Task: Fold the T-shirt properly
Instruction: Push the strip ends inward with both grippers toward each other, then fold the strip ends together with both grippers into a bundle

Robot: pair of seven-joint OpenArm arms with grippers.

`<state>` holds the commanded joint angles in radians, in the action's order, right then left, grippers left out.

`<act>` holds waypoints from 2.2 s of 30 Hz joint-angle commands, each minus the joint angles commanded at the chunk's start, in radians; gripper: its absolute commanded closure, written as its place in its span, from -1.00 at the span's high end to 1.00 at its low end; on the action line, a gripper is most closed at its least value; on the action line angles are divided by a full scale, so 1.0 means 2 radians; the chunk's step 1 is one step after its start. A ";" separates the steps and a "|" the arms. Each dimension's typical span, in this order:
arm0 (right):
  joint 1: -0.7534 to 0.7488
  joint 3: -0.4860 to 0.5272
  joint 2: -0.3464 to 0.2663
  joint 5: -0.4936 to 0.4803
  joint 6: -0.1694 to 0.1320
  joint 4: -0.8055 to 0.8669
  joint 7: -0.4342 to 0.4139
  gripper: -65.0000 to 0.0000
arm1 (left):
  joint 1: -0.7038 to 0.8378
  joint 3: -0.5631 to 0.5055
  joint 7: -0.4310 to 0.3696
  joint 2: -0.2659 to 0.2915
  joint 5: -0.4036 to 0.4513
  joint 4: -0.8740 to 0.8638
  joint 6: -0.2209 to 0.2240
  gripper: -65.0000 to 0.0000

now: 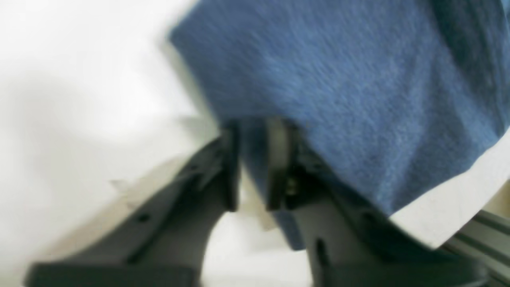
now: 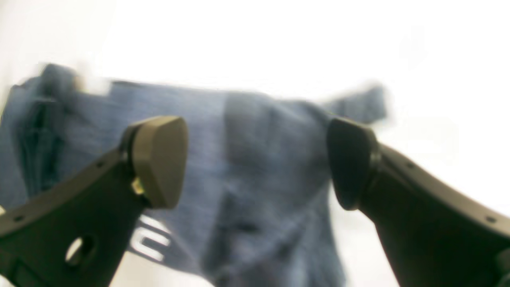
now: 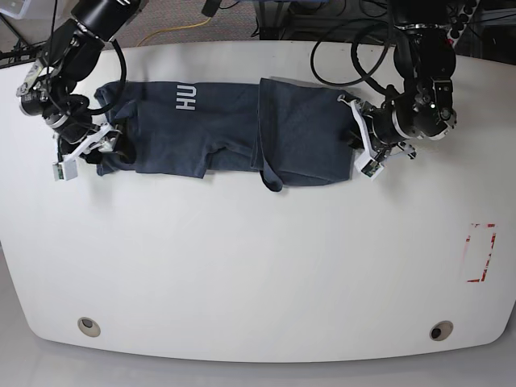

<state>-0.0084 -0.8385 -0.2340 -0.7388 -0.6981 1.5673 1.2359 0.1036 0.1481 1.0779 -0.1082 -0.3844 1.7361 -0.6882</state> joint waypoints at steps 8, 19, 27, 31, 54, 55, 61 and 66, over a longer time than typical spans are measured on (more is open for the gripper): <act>0.001 -0.040 -0.015 -0.042 0.000 -0.091 0.028 0.61 | 0.000 0.001 -0.007 0.000 0.000 -0.017 0.000 -0.89; -0.025 0.015 0.041 -0.076 0.000 -0.092 0.025 0.61 | -0.001 0.001 -0.007 0.000 0.001 -0.017 0.000 -0.89; -0.024 0.048 0.039 -0.075 0.000 -0.089 -0.015 -0.54 | -0.001 -0.002 -0.007 0.000 0.001 -0.028 0.026 -0.89; -0.027 0.049 0.039 -0.075 0.017 -0.048 -0.017 -1.00 | -0.005 -0.004 -0.007 0.006 -0.003 -0.063 0.033 -0.89; -0.015 0.227 0.124 -0.111 0.028 0.081 -0.021 -1.00 | -0.038 -0.062 -0.031 0.044 0.043 -0.124 0.036 -0.89; -0.012 0.239 0.124 -0.106 0.028 0.076 -0.025 -1.00 | -0.038 -0.062 -0.031 0.047 0.046 -0.124 0.036 -0.89; -0.011 0.269 0.138 -0.099 0.028 0.067 -0.040 -1.00 | -0.038 -0.062 -0.031 0.056 0.042 -0.122 0.036 -0.89; 0.000 0.269 0.138 -0.099 0.028 0.033 -0.048 -0.40 | -0.038 -0.061 -0.031 0.065 0.043 -0.122 0.034 -0.89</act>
<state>-0.0084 -0.3000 0.0422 -0.9367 -0.6421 1.6333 1.1393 0.0284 0.0253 1.0150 0.0222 -0.2984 1.4922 -0.6206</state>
